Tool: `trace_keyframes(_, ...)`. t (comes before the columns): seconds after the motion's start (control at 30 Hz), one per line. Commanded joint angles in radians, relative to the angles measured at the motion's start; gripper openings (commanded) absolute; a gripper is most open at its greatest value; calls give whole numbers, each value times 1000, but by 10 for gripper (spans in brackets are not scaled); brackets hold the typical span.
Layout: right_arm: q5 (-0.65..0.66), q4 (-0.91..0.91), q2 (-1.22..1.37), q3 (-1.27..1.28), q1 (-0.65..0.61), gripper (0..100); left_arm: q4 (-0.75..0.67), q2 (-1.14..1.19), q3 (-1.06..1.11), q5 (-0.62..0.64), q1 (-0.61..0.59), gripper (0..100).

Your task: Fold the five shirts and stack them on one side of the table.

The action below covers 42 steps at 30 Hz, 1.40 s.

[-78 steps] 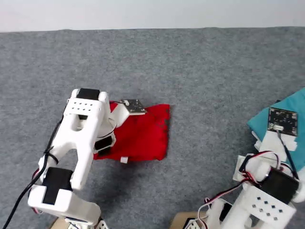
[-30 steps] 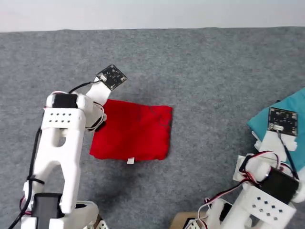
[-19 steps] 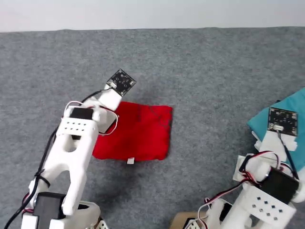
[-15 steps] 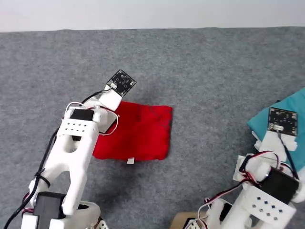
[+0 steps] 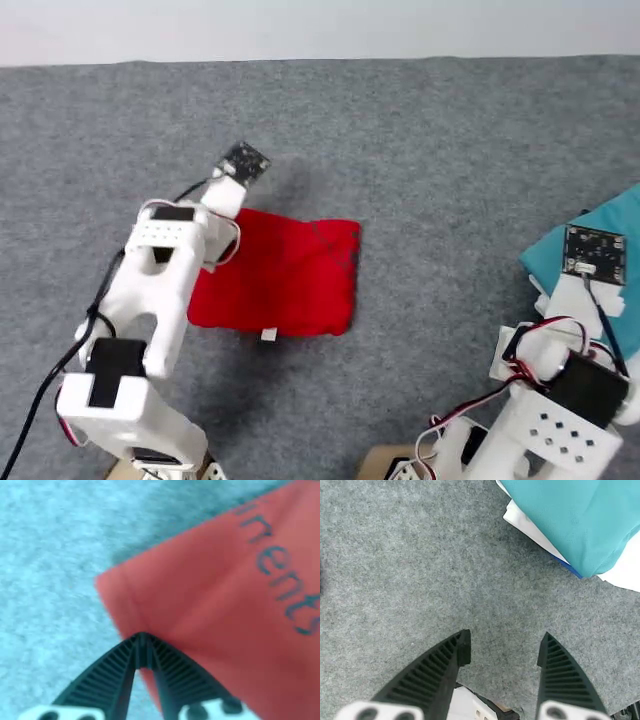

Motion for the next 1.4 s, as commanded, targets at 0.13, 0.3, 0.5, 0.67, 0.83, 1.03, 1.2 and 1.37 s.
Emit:
trace_keyframes(0.13,8,-8,-1,-6,-62,232,141,8,-199,5,-6,3)
trace_keyframes(0.3,5,-8,-7,-6,-108,232,242,8,-271,5,3,3)
trace_keyframes(0.5,5,-8,-7,-6,-108,232,242,20,-263,6,34,3)
trace_keyframes(0.67,5,-8,-7,-6,-108,232,167,95,-255,6,66,3)
trace_keyframes(0.83,5,-8,-7,-6,-108,232,143,176,-303,6,46,3)
trace_keyframes(1.03,5,-8,-7,-6,-108,232,146,226,-381,6,8,3)
trace_keyframes(1.2,5,-8,-2,-6,-108,232,222,226,-426,5,14,3)
trace_keyframes(1.37,8,-8,-2,-6,-108,232,282,226,-490,5,5,3)
